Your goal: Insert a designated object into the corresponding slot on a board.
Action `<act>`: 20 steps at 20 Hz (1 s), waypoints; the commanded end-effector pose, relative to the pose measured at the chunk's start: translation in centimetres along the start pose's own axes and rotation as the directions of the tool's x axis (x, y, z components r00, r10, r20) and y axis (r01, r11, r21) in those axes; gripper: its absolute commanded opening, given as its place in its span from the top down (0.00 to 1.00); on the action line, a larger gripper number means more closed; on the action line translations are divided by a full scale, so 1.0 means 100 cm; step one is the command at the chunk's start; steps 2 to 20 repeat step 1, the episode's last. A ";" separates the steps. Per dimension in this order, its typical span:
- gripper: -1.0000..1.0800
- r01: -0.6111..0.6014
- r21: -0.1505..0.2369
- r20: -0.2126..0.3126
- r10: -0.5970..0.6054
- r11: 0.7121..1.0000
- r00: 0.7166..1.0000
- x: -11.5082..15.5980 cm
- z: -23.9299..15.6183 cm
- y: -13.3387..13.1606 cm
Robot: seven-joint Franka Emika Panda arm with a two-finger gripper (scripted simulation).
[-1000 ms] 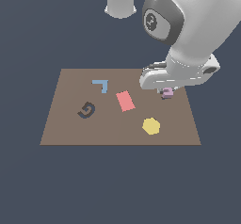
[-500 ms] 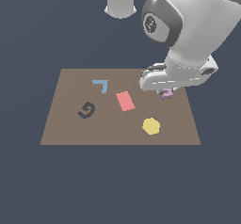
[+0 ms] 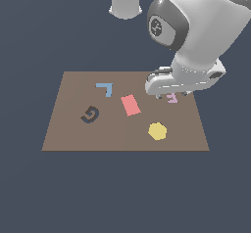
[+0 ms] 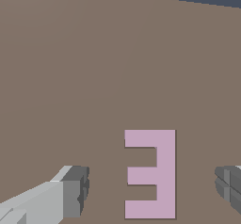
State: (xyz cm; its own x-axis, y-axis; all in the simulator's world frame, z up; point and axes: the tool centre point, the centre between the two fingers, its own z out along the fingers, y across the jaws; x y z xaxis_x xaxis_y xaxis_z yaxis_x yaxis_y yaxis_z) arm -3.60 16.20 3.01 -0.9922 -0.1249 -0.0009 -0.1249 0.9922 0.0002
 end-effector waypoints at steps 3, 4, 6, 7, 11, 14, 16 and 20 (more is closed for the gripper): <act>0.04 0.000 0.000 0.000 0.000 1.000 1.000 0.000 0.000 0.000; 0.04 0.000 0.000 0.000 0.000 1.000 1.000 0.000 0.000 0.000; 0.04 0.000 0.000 0.000 0.000 1.000 1.000 0.000 0.000 0.000; 0.04 0.000 0.000 0.000 0.000 1.000 1.000 0.000 0.000 0.000; 0.04 0.000 0.000 0.000 0.000 1.000 1.000 0.000 0.000 0.000; 0.04 0.000 0.000 0.000 0.000 1.000 1.000 0.000 0.000 0.000; 0.04 0.000 0.000 0.000 0.000 1.000 1.000 0.000 0.000 0.000; 0.04 0.000 0.000 0.000 0.000 1.000 1.000 0.000 0.000 0.000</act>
